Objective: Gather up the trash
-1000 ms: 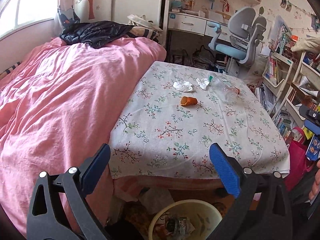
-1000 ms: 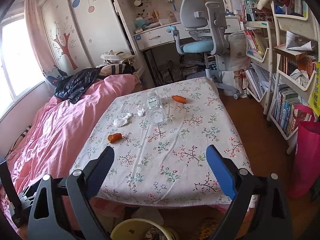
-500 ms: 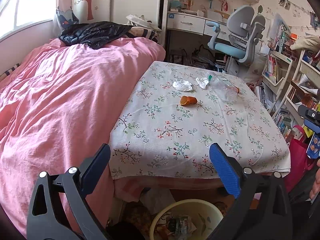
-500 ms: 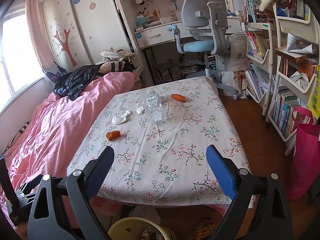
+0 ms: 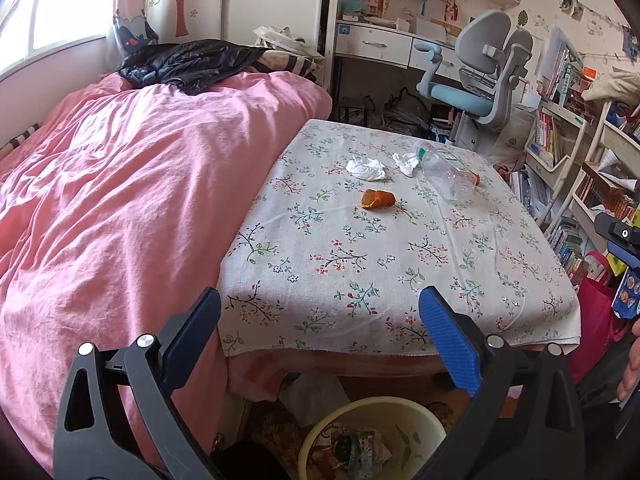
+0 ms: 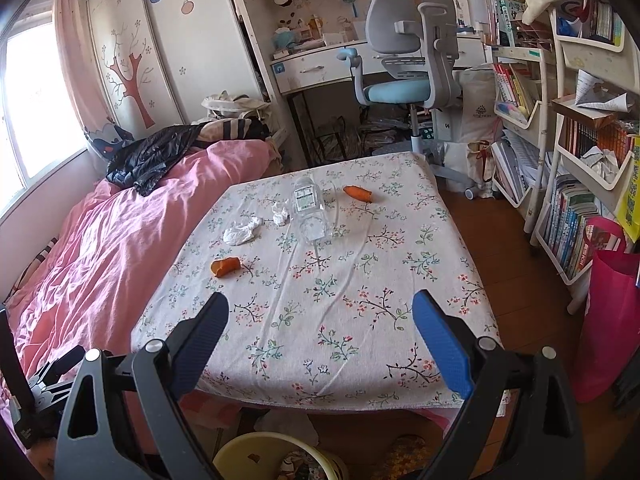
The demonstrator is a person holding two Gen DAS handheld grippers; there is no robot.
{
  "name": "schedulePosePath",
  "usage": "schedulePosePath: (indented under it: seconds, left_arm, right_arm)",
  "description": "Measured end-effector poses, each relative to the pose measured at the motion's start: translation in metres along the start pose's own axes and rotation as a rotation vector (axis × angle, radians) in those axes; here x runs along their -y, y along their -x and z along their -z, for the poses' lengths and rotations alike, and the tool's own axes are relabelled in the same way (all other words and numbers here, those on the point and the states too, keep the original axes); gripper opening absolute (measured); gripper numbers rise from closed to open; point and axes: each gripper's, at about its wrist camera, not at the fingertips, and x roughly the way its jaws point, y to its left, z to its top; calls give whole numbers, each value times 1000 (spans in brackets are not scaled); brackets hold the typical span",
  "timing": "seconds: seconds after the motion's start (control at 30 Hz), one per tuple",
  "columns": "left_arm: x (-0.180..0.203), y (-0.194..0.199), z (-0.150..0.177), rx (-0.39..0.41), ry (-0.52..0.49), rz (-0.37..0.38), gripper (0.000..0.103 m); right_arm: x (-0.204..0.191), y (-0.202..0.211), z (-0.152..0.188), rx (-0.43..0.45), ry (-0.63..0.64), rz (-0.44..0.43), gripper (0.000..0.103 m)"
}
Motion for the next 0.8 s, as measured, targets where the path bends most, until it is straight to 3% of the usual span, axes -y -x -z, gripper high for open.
schedulePosePath:
  seconds: [0.8]
  left_arm:
    - [-6,0,-1,3,37,-4,96]
  right_arm:
    - [-2,-1,1,-3,5,2,89]
